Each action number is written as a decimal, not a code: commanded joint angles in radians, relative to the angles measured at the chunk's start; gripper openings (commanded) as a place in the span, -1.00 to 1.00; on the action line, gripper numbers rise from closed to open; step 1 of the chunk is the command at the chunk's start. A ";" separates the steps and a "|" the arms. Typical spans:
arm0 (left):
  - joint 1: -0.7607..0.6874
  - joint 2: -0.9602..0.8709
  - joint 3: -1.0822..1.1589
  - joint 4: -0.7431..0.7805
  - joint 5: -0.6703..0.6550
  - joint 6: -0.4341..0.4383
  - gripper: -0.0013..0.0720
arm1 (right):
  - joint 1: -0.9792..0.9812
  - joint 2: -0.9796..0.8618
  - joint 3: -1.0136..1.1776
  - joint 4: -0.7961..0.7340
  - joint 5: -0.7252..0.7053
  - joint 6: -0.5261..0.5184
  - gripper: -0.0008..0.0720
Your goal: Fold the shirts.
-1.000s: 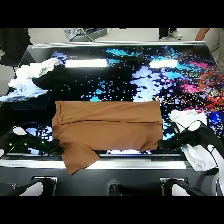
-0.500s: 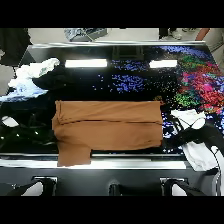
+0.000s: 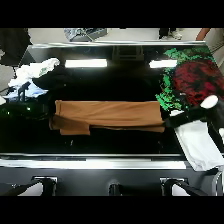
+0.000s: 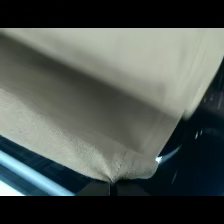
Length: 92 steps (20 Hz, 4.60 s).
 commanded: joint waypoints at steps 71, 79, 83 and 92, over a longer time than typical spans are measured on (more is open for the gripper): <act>-0.493 -0.393 0.387 -0.481 0.257 0.003 -0.89 | 0.217 0.022 0.483 0.414 0.084 0.285 -0.87; -0.095 -0.003 0.387 -0.398 0.138 0.015 -0.89 | 0.617 -0.360 0.483 0.554 -0.296 0.283 -0.87; -0.067 0.084 0.387 -0.398 0.117 0.016 -0.89 | 0.703 -0.535 0.483 0.669 -0.412 0.287 -0.40; -0.069 0.089 0.387 -0.258 0.096 0.041 -0.89 | 0.361 -0.371 0.482 0.116 0.056 0.311 0.88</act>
